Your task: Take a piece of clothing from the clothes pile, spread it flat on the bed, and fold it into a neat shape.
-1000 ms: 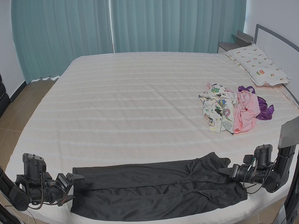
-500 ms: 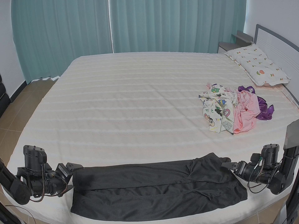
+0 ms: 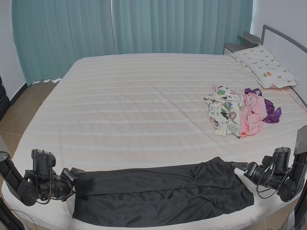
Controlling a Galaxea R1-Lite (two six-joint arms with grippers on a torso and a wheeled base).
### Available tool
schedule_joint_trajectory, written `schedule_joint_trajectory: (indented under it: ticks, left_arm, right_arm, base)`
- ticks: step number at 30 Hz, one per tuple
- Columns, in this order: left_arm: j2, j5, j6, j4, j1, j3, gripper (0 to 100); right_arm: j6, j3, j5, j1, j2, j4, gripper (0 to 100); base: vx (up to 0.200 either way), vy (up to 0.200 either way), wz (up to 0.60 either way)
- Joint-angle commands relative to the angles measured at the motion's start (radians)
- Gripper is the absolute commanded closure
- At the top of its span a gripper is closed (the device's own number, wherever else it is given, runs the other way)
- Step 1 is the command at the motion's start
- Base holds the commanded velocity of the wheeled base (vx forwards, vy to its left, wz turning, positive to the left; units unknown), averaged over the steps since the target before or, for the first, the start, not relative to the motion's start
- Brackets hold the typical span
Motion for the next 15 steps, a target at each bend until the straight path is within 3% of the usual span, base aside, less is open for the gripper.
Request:
schedule_joint_trajectory:
  ticks: [1,15]
  left_arm:
    - [0.010,-0.001,-0.002,-0.001,-0.001,0.001,0]
    - [0.070,0.010,-0.008,-0.060,-0.004,-0.003,0]
  right_arm:
    - [0.021,0.010,-0.005,0.019,-0.032,-0.001,0]
    - [0.028,0.022,-0.008,0.040,-0.024,-0.001,0]
  base:
    - [0.000,0.000,0.00]
    - [0.000,0.000,0.00]
